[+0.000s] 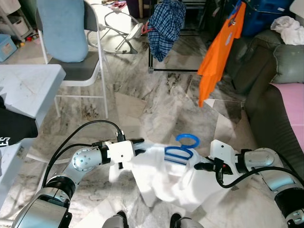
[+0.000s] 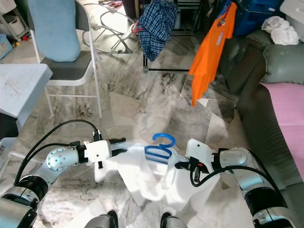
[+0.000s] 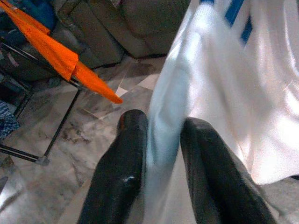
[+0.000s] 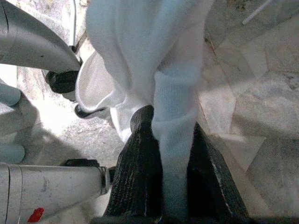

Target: Hang hanger

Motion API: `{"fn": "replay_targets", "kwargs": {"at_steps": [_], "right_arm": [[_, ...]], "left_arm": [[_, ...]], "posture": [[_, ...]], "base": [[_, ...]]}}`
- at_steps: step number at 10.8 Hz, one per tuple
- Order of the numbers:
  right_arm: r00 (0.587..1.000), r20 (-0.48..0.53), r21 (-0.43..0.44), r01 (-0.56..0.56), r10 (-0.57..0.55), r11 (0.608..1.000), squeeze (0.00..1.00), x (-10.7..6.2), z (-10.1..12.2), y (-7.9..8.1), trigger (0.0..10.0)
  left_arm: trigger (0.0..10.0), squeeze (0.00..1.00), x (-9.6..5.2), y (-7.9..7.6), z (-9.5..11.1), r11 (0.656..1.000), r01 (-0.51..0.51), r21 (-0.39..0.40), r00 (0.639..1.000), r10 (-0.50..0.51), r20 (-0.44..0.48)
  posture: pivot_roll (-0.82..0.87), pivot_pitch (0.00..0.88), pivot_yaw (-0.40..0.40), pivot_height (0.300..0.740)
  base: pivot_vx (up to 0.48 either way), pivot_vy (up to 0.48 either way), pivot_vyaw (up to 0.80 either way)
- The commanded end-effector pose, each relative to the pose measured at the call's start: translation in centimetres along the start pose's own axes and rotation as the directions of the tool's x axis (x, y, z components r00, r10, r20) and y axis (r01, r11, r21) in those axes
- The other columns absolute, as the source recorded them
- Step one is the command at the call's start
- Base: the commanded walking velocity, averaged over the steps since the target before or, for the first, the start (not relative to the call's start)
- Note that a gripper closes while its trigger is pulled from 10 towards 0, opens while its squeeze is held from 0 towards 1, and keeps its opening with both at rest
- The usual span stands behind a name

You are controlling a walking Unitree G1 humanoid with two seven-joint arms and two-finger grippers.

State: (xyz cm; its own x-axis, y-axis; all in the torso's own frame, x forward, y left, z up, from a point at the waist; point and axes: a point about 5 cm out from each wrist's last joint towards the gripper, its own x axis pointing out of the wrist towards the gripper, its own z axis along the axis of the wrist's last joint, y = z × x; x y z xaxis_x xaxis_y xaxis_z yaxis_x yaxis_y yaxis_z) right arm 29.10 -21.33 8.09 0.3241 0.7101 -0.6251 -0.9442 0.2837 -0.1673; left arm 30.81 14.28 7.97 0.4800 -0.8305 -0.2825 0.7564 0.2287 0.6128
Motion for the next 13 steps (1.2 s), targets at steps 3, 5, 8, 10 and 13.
{"fn": "replay_targets", "kwargs": {"at_steps": [3, 5, 8, 10, 13], "right_arm": [[0.999, 0.007, -0.022, 0.043, -0.043, 0.999, 0.00, -0.3, 0.1, -0.5, 0.0], [0.996, -0.012, -0.032, 0.089, -0.090, 0.996, 0.00, 0.0, -0.2, -0.8, 0.0], [0.927, -0.054, 0.201, 0.374, -0.371, 0.905, 0.00, 2.3, -2.0, -1.1, 0.0], [0.875, -0.085, 0.330, 0.477, -0.477, 0.815, 0.00, 3.6, -2.9, -0.6, 0.0], [0.750, -0.265, 0.580, 0.626, -0.606, 0.522, 0.00, 5.5, -5.2, 1.1, 0.0]], "left_arm": [[10.0, 1.00, 0.1, 0.0, -0.1, 0.997, -0.023, 0.068, 0.999, 0.025, -0.023], [10.0, 1.00, 0.0, 0.2, -0.2, 0.995, -0.067, 0.073, 0.997, 0.069, -0.027], [10.0, 1.00, -1.4, -0.2, -3.3, 0.859, -0.453, -0.240, 0.886, 0.405, -0.226], [10.0, 1.00, -2.3, -1.6, -5.2, 0.642, -0.662, -0.386, 0.747, 0.523, -0.411], [10.0, 1.00, -3.0, -6.1, -7.7, 0.322, -0.837, -0.443, 0.547, 0.451, -0.705]], "posture": [[-0.09, 0.179, 0.024, 0.740], [-0.10, 0.178, 0.021, 0.740], [-0.09, 0.171, 0.018, 0.740], [-0.09, 0.165, 0.011, 0.740], [-0.07, 0.127, -0.013, 0.740]], "base": [[0.000, 0.000, 0.00], [0.000, 0.000, 0.00], [0.000, 0.000, 0.00], [0.000, 0.000, 0.00], [0.000, 0.000, 0.00]]}}
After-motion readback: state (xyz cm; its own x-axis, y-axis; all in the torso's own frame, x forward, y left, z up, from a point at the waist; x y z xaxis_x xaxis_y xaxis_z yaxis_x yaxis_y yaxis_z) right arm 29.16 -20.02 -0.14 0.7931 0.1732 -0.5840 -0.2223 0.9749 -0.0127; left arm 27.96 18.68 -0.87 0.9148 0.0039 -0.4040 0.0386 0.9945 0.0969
